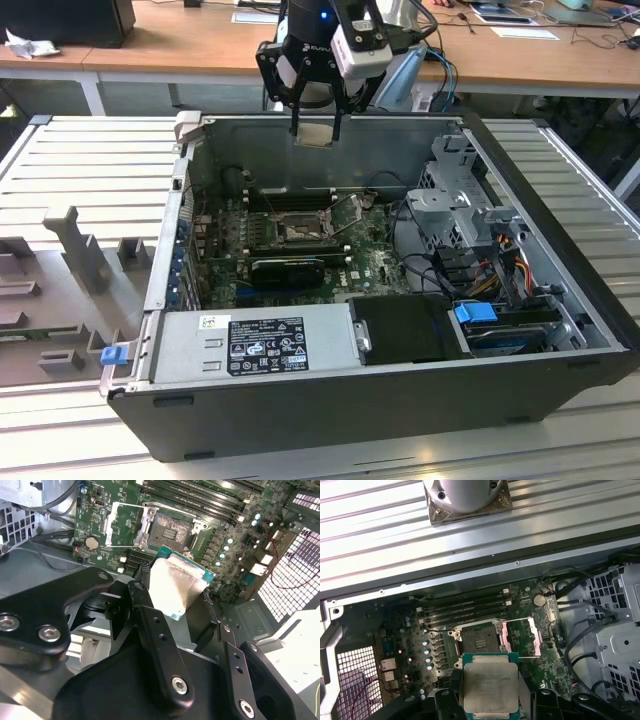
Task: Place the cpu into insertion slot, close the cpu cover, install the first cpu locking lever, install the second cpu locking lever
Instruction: 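Place the cpu into insertion slot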
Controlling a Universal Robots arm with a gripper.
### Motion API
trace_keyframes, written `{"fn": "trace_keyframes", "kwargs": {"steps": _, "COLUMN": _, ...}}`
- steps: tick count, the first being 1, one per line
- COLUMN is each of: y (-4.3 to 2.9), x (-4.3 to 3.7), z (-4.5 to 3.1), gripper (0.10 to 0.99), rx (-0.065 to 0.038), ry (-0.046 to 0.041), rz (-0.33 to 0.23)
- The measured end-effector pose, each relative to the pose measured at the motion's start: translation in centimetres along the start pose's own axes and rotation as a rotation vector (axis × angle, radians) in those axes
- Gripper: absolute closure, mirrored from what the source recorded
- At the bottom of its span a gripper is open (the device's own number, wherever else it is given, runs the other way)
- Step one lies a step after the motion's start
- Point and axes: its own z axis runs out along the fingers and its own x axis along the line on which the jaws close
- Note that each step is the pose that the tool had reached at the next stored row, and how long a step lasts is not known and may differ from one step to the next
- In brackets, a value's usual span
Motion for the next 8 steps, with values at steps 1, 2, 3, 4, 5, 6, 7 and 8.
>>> {"fn": "trace_keyframes", "kwargs": {"steps": 1, "y": 0.00, "x": 0.00, "z": 0.00, "gripper": 0.557, "rx": 0.000, "ry": -0.0003, "rz": 0.002}}
{"fn": "trace_keyframes", "kwargs": {"steps": 2, "y": 0.00, "x": 0.00, "z": 0.00, "gripper": 0.557, "rx": 0.000, "ry": -0.0006, "rz": 0.006}}
{"fn": "trace_keyframes", "kwargs": {"steps": 3, "y": 0.00, "x": 0.00, "z": 0.00, "gripper": 0.557, "rx": 0.000, "ry": -0.0008, "rz": 0.009}}
{"fn": "trace_keyframes", "kwargs": {"steps": 4, "y": 0.00, "x": 0.00, "z": 0.00, "gripper": 0.557, "rx": 0.000, "ry": -0.0011, "rz": 0.011}}
{"fn": "trace_keyframes", "kwargs": {"steps": 5, "y": 0.00, "x": 0.00, "z": 0.00, "gripper": 0.557, "rx": 0.000, "ry": -0.0014, "rz": 0.015}}
{"fn": "trace_keyframes", "kwargs": {"steps": 6, "y": 0.00, "x": 0.00, "z": 0.00, "gripper": 0.557, "rx": 0.000, "ry": -0.0016, "rz": 0.018}}
{"fn": "trace_keyframes", "kwargs": {"steps": 7, "y": 0.00, "x": 0.00, "z": 0.00, "gripper": 0.557, "rx": 0.000, "ry": -0.0019, "rz": 0.021}}
{"fn": "trace_keyframes", "kwargs": {"steps": 8, "y": 0.00, "x": 0.00, "z": 0.00, "gripper": 0.557, "rx": 0.000, "ry": -0.0021, "rz": 0.024}}
